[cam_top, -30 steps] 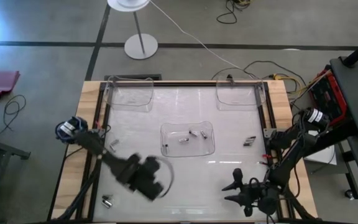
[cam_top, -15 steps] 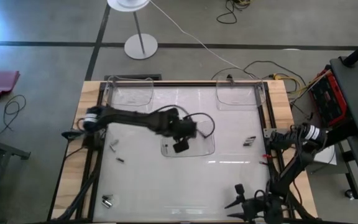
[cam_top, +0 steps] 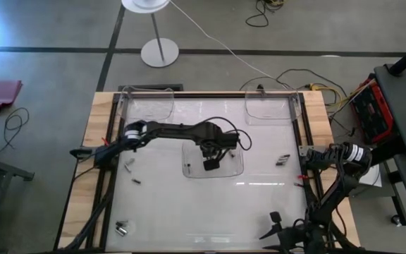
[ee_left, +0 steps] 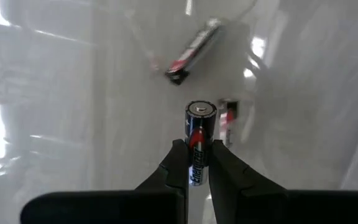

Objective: Sort batteries
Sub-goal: Put the silver battery into the middle transparent bin

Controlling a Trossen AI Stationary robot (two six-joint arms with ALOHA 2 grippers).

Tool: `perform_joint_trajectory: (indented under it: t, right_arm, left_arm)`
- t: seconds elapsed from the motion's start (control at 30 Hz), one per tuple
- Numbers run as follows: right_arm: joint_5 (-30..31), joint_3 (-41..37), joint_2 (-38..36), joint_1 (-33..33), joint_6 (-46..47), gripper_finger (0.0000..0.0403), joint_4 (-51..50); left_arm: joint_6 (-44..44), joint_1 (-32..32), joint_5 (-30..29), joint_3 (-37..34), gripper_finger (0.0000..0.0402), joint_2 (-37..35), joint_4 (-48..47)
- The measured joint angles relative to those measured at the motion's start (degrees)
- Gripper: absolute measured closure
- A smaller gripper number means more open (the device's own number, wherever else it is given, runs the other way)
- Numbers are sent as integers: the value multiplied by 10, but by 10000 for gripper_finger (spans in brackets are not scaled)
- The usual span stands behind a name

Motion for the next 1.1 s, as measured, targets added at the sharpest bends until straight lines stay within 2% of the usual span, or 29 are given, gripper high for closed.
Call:
perform_joint_trajectory:
  t: [0.23,0.67,1.1]
  right_arm:
    - [0,0,0,0,-1,270,-14]
    - [0,0,0,0,-5,250,-29]
    - [0,0,0,-1,-11,267,-41]
  left_arm:
    - [-8,-2,29,14,387,26,0]
    - [-15,-15,31,10,386,27,2]
    - [-29,-15,30,-49,385,26,29]
